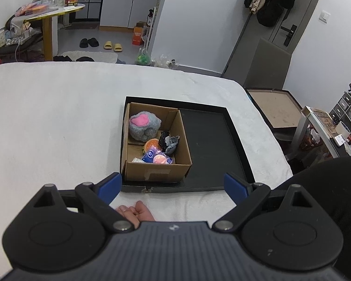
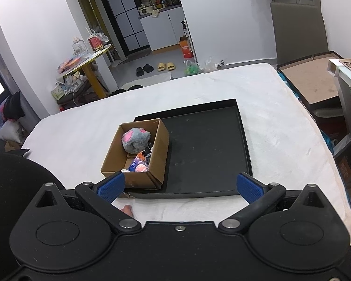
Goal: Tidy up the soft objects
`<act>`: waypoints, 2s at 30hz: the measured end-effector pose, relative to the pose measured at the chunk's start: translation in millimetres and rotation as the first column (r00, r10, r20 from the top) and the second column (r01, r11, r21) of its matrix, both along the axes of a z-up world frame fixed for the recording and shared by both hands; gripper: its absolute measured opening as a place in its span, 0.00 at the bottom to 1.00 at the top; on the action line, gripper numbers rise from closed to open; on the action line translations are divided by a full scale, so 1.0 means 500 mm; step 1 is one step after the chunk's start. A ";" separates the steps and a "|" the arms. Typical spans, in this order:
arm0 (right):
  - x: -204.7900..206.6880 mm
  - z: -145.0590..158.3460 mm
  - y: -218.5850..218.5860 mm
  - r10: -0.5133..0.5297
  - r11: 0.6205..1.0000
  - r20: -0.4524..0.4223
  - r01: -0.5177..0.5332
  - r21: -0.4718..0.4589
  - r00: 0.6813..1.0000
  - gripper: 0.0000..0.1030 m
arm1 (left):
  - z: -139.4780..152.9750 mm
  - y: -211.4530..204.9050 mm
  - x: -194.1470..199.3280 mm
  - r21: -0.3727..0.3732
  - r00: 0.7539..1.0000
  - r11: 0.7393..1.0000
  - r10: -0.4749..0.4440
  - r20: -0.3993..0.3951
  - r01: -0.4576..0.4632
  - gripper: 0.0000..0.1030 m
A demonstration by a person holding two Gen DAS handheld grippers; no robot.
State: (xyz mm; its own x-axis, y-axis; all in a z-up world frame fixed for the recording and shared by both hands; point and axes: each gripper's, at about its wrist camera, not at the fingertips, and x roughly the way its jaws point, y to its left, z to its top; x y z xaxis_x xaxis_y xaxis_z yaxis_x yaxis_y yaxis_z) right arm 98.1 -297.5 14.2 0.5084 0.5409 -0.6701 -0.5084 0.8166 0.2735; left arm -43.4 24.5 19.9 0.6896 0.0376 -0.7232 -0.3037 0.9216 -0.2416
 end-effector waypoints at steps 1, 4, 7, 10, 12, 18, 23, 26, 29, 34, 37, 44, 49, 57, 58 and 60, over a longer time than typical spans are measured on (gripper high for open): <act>0.000 0.000 -0.001 0.002 1.000 -0.001 -0.002 0.001 1.000 1.00 | 0.001 0.000 -0.001 -0.002 1.000 1.000 0.000 -0.001 0.000 0.90; 0.001 0.000 -0.003 0.001 1.000 -0.002 -0.001 0.003 1.000 1.00 | 0.002 -0.004 0.001 0.012 1.000 1.000 -0.001 -0.003 0.001 0.90; 0.001 -0.001 -0.003 0.001 1.000 0.000 -0.001 0.003 1.000 1.00 | 0.005 -0.007 0.000 0.020 1.000 1.000 0.000 -0.005 0.000 0.90; 0.001 -0.001 -0.003 0.002 1.000 -0.001 -0.002 0.003 1.000 1.00 | 0.006 -0.008 0.000 0.018 1.000 1.000 0.000 -0.005 0.000 0.90; 0.001 -0.001 -0.003 0.001 1.000 -0.002 -0.001 0.002 1.000 1.00 | 0.006 -0.007 -0.001 0.015 1.000 1.000 -0.001 -0.006 0.001 0.90; 0.000 -0.002 -0.003 -0.002 1.000 -0.006 0.002 0.009 1.000 1.00 | 0.007 -0.005 -0.003 0.018 1.000 1.000 0.000 -0.009 0.000 0.90; -0.002 0.000 -0.002 -0.005 1.000 -0.002 0.005 0.005 1.000 1.00 | 0.009 -0.008 -0.006 0.023 1.000 1.000 0.002 -0.010 -0.001 0.90; -0.002 0.001 -0.001 -0.006 1.000 -0.004 0.006 0.006 1.000 1.00 | 0.010 -0.009 -0.008 0.026 1.000 1.000 0.002 -0.009 -0.002 0.90; -0.003 0.001 -0.001 -0.006 1.000 -0.002 0.006 0.005 1.000 1.00 | 0.011 -0.010 -0.008 0.026 1.000 1.000 0.002 -0.011 -0.002 0.90; -0.001 0.000 -0.002 -0.006 1.000 -0.003 0.006 0.005 1.000 1.00 | 0.011 -0.009 -0.007 0.028 1.000 1.000 0.003 -0.011 -0.002 0.90; -0.002 0.000 -0.002 -0.006 1.000 -0.003 0.006 0.005 1.000 1.00 | 0.011 -0.009 -0.007 0.025 1.000 1.000 0.002 -0.011 -0.001 0.90; -0.001 0.000 -0.003 -0.006 1.000 -0.002 0.006 0.005 1.000 1.00 | 0.010 -0.009 -0.006 0.024 1.000 1.000 0.002 -0.012 -0.002 0.90; -0.001 0.000 -0.002 -0.006 1.000 -0.003 0.006 0.005 1.000 1.00 | 0.010 -0.009 -0.005 0.024 1.000 1.000 0.002 -0.012 -0.002 0.90; 0.000 0.000 -0.002 -0.006 1.000 -0.003 0.006 0.004 1.000 1.00 | 0.010 -0.009 -0.006 0.025 1.000 1.000 0.002 -0.012 -0.002 0.90; -0.001 0.000 -0.002 -0.006 1.000 -0.003 0.006 0.004 1.000 1.00 | 0.010 -0.009 -0.006 0.026 1.000 1.000 0.003 -0.012 -0.002 0.90; -0.001 0.001 -0.001 -0.006 1.000 -0.002 0.006 0.004 1.000 1.00 | 0.010 -0.009 -0.005 0.026 1.000 1.000 0.003 -0.012 -0.002 0.90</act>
State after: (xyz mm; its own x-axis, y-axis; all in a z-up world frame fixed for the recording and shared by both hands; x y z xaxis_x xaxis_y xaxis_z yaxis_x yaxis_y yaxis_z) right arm 97.7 -298.1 14.6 0.5104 0.5403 -0.6690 -0.5032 0.8185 0.2771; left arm -45.8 19.9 25.0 0.6806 0.0581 -0.7303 -0.3088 0.9267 -0.2141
